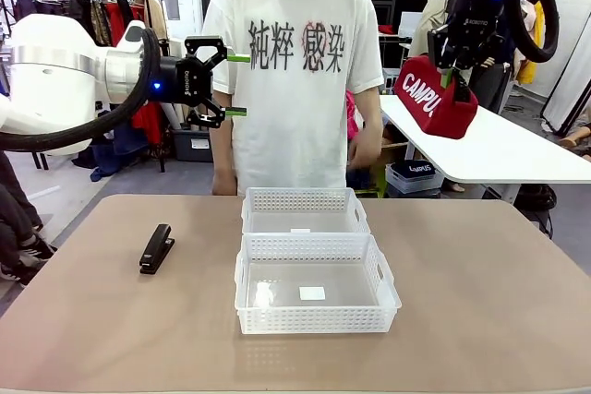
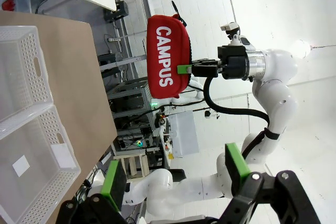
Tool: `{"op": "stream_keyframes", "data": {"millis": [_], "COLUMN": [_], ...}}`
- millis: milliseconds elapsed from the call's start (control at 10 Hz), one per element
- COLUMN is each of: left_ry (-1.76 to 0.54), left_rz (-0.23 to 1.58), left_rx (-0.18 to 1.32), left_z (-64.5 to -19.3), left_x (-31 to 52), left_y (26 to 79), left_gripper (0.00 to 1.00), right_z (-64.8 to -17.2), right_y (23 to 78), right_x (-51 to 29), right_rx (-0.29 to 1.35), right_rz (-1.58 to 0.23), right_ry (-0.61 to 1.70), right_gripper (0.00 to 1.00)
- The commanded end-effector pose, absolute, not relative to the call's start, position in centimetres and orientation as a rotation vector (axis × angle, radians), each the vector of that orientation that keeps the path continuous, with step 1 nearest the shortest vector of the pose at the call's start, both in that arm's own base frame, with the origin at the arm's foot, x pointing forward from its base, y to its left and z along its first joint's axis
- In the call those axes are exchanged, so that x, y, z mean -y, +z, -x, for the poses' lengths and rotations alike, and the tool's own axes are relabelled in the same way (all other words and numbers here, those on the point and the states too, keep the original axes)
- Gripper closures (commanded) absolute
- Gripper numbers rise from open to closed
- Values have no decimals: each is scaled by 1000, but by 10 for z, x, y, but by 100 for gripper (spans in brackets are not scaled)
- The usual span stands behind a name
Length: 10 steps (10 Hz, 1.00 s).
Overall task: Distribute items into two baskets.
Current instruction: Move the picked Pencil pouch towards the Organizing basket indicated by the person, stopping as directed.
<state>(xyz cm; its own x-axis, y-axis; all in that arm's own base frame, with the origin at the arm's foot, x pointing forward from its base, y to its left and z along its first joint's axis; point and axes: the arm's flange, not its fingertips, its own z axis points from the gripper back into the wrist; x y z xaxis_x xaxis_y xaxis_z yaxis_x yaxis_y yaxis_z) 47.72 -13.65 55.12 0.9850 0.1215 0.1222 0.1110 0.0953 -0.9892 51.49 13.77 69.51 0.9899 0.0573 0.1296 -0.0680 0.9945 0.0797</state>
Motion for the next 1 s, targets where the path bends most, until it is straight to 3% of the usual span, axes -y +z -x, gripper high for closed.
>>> {"op": "stream_keyframes", "data": {"millis": [0,900], "left_ry": [6,6], "left_rz": [1479,1479], "left_rx": [187,187], "left_z": [-477,-477], "left_x": [136,136], "left_y": [553,553], "left_gripper": [0,0], "right_z": [-510,-510], "right_y": [695,695], "right_x": [-137,-137], "right_rx": [130,130], "right_rz": [-83,-83], "right_ry": [69,69], "right_gripper": [100,100]}}
